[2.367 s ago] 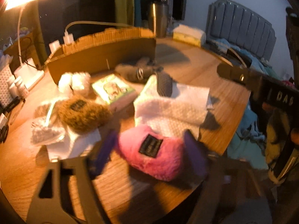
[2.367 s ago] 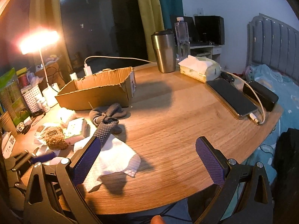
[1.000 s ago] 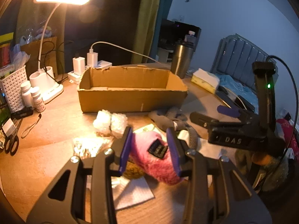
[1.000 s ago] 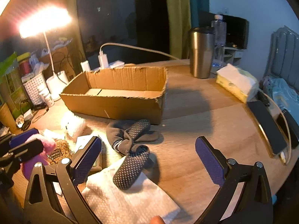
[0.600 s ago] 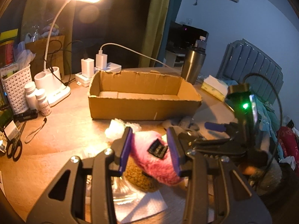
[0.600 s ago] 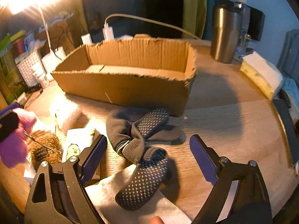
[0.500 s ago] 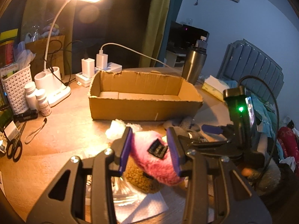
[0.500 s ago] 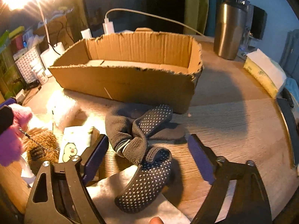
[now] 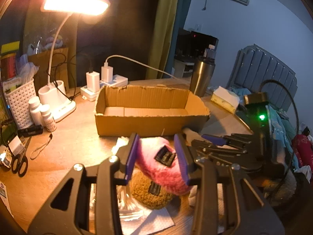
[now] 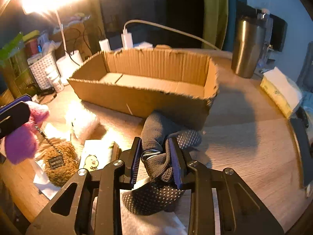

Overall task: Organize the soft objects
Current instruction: 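Lift and carry the pink pouch and grey sock over the cardboard box with both tools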

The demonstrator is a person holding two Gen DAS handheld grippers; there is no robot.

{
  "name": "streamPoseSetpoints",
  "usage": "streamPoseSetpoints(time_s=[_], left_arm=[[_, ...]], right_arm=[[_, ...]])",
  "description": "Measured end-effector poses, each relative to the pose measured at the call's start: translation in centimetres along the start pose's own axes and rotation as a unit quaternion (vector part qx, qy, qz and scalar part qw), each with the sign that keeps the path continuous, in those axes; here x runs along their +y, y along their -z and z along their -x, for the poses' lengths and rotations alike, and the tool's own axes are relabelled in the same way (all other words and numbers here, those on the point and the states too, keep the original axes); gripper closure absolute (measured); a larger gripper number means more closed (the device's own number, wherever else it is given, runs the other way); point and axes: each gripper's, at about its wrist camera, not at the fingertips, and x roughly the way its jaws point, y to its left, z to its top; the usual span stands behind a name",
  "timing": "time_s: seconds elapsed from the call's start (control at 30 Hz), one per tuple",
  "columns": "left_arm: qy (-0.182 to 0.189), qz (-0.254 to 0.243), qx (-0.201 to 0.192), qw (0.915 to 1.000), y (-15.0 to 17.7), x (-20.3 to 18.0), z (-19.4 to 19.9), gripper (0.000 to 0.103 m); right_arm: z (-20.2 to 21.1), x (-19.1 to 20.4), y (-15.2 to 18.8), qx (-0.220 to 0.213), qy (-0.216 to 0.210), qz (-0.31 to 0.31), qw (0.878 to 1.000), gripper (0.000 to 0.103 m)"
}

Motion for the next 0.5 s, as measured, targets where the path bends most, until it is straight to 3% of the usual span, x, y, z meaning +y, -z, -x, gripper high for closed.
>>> streamPoseSetpoints(time_s=[0.4, 0.5], left_arm=[[-0.001, -0.020, -0.041, 0.9990, -2.1, -1.3, 1.5, 0.064], [-0.002, -0.026, -0.053, 0.9983, -2.7, -1.6, 1.7, 0.064]], right_arm=[[6.0, -1.8, -1.6, -0.073, 0.004, -0.014, 0.997, 0.073], [7.1, -1.8, -2.2, -0.087, 0.005, -0.010, 0.996, 0.080]])
